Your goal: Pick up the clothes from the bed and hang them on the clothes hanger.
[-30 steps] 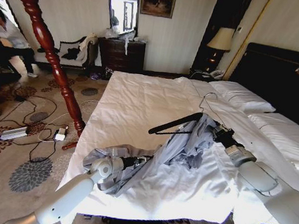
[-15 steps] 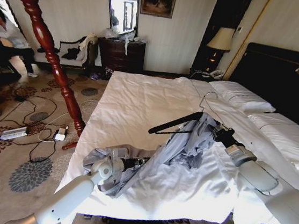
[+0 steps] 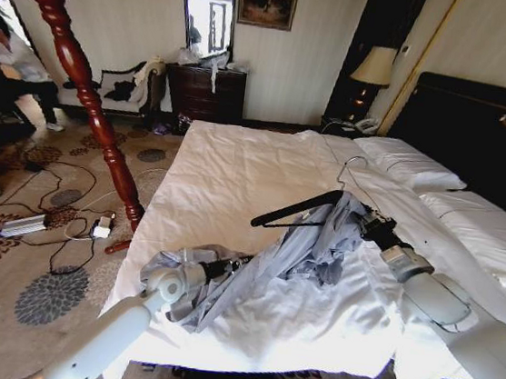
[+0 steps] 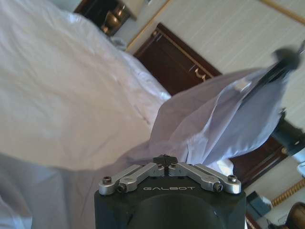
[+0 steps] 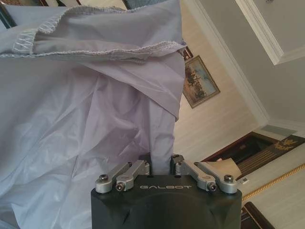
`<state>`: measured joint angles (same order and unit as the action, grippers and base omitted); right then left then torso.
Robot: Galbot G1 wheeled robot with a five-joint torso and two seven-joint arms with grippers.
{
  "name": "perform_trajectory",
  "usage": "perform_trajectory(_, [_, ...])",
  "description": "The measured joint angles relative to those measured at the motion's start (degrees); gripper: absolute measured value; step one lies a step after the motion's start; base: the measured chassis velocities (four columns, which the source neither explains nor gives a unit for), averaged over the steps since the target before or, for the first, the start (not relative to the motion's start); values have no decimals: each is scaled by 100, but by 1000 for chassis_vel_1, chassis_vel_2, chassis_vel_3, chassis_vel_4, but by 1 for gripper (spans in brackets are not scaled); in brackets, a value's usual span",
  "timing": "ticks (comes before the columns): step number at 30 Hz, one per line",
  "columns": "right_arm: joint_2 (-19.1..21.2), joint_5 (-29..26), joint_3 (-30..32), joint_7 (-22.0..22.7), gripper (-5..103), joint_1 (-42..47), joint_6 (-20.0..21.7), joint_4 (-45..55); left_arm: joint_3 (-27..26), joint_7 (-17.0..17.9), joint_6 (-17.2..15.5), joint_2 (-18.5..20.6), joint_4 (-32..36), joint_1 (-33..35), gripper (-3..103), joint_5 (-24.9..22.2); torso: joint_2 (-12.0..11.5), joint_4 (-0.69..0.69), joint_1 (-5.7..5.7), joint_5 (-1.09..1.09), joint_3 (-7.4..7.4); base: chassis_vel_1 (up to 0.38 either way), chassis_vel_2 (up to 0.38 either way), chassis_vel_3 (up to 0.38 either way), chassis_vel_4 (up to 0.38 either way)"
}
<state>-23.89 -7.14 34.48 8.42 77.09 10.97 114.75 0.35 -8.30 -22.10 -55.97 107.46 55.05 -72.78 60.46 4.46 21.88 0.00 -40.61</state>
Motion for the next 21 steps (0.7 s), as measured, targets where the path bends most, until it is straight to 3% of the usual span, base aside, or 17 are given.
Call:
perform_trajectory(5, [-13, -9, 1, 3, 18, -25, 0, -17, -237, 27, 16, 244, 271, 250, 0, -91, 0, 0, 0, 0, 0, 0, 0, 0, 0])
perform_trajectory(12, [-45, 7, 30, 11, 18, 7, 0, -37, -443, 205, 188, 260, 873, 649, 0, -116, 0, 0, 0, -1, 0, 0, 0, 0, 0])
perform_trajectory(21, [-69, -153, 37, 82, 18, -48, -7, -30, -948, 395, 306, 490, 837, 371, 0, -461, 0, 0, 0, -1, 0, 0, 0, 0, 0])
